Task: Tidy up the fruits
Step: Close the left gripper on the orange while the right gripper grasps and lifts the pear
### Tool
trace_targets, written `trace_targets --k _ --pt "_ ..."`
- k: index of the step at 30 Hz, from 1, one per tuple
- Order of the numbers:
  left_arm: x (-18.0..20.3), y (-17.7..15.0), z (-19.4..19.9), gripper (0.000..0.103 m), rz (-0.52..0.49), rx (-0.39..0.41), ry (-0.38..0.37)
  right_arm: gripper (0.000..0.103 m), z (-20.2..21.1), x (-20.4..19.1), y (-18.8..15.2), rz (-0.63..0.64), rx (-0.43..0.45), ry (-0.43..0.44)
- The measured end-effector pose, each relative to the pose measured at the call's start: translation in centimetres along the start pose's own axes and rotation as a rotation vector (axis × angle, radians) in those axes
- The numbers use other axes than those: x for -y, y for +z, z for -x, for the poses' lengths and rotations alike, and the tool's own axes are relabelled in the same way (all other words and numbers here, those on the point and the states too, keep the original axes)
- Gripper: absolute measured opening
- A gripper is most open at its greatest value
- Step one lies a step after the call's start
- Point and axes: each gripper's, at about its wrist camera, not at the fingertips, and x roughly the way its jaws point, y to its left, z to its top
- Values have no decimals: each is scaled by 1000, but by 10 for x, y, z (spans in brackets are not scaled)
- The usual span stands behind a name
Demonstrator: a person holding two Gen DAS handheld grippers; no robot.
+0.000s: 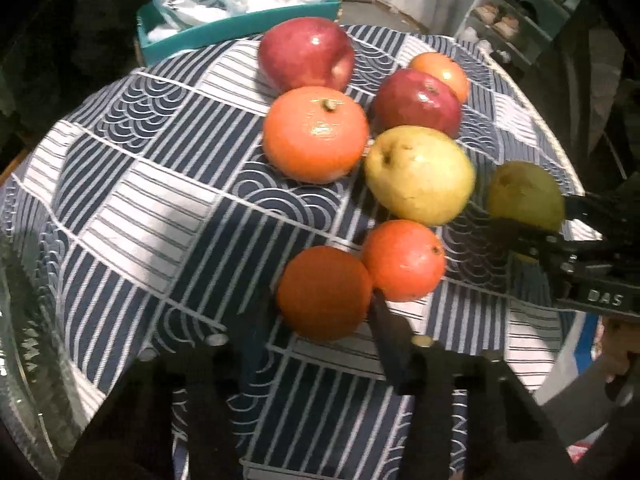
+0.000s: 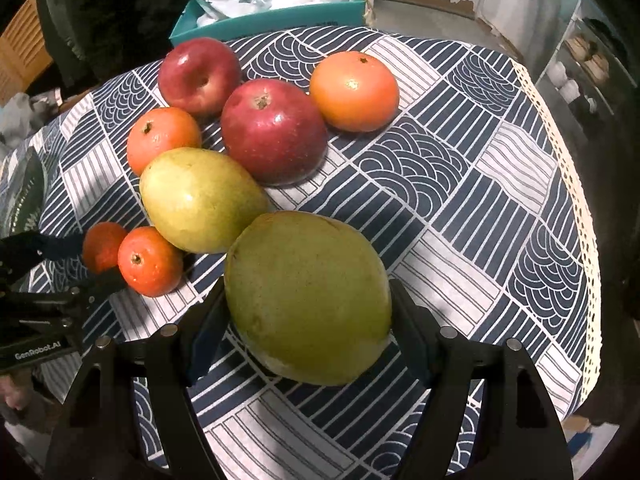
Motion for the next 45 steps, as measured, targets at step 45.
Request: trace_targets --k 45 --pt "-27 -17 149 43 100 321 173 75 113 -78 32 146 337 23"
